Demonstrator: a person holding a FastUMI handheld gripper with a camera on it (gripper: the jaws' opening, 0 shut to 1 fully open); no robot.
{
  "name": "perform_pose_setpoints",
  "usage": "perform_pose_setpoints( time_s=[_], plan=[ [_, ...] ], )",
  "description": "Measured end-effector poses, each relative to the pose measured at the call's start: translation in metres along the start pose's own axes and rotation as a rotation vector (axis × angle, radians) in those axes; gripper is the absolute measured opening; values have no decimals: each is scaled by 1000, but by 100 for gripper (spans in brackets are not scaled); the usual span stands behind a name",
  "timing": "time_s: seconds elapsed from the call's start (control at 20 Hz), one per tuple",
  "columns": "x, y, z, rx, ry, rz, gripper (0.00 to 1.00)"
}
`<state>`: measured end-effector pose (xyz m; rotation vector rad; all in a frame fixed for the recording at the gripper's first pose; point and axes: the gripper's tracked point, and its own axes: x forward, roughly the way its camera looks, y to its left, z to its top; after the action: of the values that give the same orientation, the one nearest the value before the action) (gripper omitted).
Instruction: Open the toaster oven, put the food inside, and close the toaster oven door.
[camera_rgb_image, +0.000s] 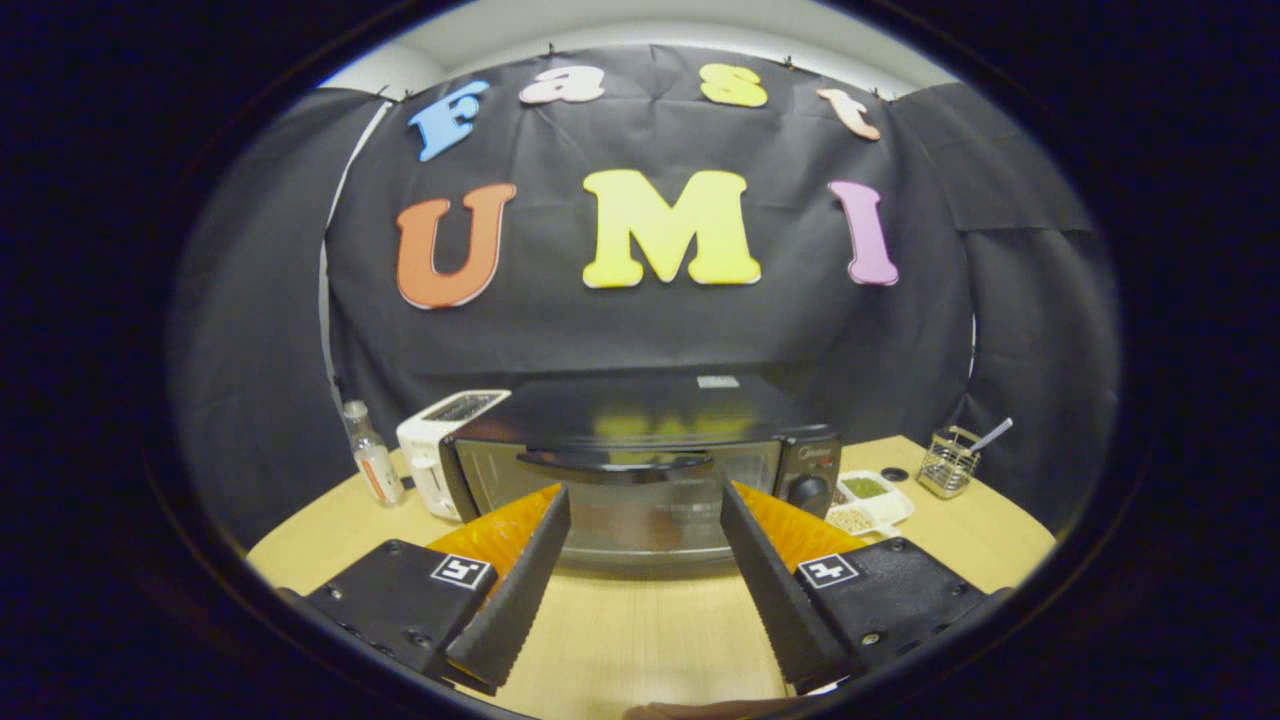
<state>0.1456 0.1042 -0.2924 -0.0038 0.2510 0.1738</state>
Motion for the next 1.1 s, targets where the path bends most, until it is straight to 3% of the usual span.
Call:
perform_pose_setpoints(
  time_s=[0.3, 0.6, 0.9, 1.1],
  plan=[
    [-111, 0, 73, -5, -136, -7, 96],
    [-219, -5, 179, 26, -334, 3, 97],
    [-247, 2, 225, -5, -325, 43, 98],
    [-255, -8, 197, -21, -273, 31, 98]
  ],
)
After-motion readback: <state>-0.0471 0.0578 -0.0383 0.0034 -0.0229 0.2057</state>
